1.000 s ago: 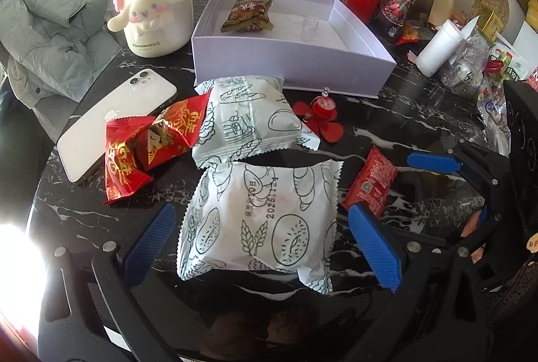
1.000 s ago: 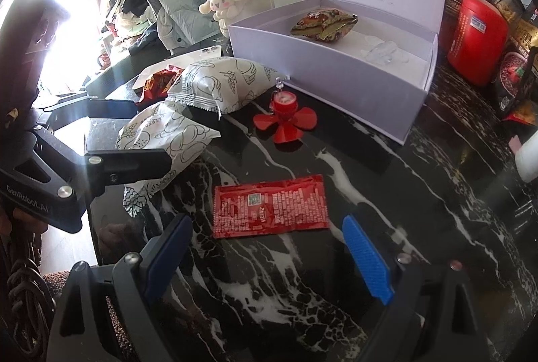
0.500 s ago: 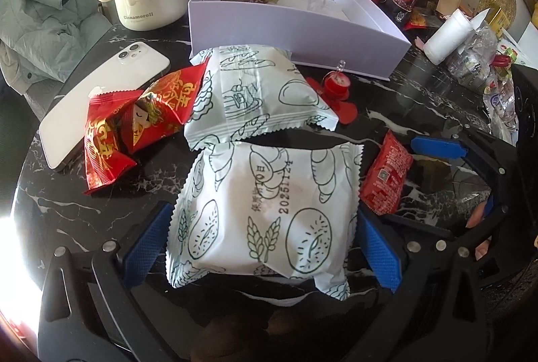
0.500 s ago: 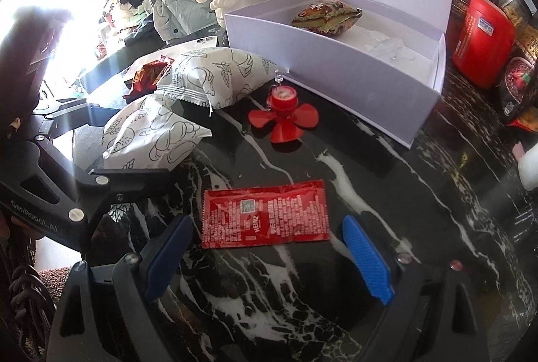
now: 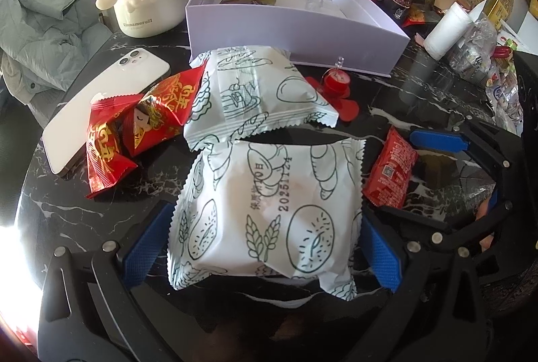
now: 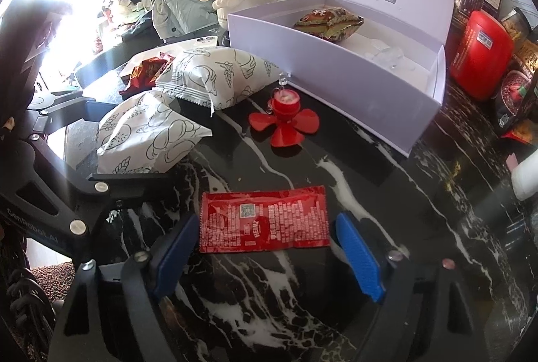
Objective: Organize objects
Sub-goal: 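Move the left tool onto the white patterned pastry bag while the right tool reaches the red sauce packet, then close the left gripper on the pastry bag while the right gripper closes on the sauce packet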
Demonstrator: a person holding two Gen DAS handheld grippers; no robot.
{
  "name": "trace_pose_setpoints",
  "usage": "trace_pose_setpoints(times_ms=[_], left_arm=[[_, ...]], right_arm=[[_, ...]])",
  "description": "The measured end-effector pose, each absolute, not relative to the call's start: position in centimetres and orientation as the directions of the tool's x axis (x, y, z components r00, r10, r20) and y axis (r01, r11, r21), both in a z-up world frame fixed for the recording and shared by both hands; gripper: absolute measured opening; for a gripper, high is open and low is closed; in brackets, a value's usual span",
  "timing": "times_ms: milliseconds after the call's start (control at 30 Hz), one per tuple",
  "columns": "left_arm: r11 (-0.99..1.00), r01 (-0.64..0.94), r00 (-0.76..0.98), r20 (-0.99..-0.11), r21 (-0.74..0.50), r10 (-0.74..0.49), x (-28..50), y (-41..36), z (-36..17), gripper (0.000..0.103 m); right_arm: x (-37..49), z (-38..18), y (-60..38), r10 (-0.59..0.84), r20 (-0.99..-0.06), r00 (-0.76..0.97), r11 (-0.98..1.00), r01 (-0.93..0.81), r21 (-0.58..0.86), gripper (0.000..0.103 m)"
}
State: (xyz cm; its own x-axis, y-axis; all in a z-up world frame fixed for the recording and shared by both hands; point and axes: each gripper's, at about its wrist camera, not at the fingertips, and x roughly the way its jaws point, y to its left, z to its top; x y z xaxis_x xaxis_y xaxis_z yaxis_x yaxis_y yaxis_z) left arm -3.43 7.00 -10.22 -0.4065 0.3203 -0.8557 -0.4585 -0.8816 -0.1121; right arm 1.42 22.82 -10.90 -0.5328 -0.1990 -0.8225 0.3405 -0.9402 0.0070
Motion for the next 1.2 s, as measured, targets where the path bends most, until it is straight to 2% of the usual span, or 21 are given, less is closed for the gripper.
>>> trace_pose_setpoints(times_ms=[500, 567, 1000, 1067, 1200], left_arm=[[-0.885, -0.438, -0.396, -0.851, -0.155, 0.345, -3.6, 6.4, -10.0, 0.102], [-0.882, -0.439, -0.393, -0.847, -0.169, 0.358, -3.6, 6.3, -9.8, 0.095], [-0.887, -0.420, -0.408, -0.834, -0.190, 0.372, -3.5, 5.7, -8.3, 0.086], [-0.885, -0.416, -0.402, -0.832, -0.207, 0.384, -3.5, 5.5, -8.2, 0.079], [-0.887, -0.418, -0.412, -0.829, -0.197, 0.379, -3.2, 5.4, -7.8, 0.077]], right_arm=[[1.6, -10.5, 23.3, -0.211, -0.809, -0.549, -0.947, 0.319, 0.030, 0.074], [1.7, -10.4, 23.4, -0.209, -0.805, -0.555, -0.948, 0.316, 0.029, 0.074], [2.1, -8.8, 23.5, -0.226, -0.784, -0.579, -0.949, 0.314, 0.041, 0.074], [2.2, -8.6, 23.4, -0.229, -0.781, -0.580, -0.948, 0.316, 0.044, 0.074], [2.5, -8.6, 23.1, -0.234, -0.781, -0.579, -0.945, 0.325, 0.042, 0.074]])
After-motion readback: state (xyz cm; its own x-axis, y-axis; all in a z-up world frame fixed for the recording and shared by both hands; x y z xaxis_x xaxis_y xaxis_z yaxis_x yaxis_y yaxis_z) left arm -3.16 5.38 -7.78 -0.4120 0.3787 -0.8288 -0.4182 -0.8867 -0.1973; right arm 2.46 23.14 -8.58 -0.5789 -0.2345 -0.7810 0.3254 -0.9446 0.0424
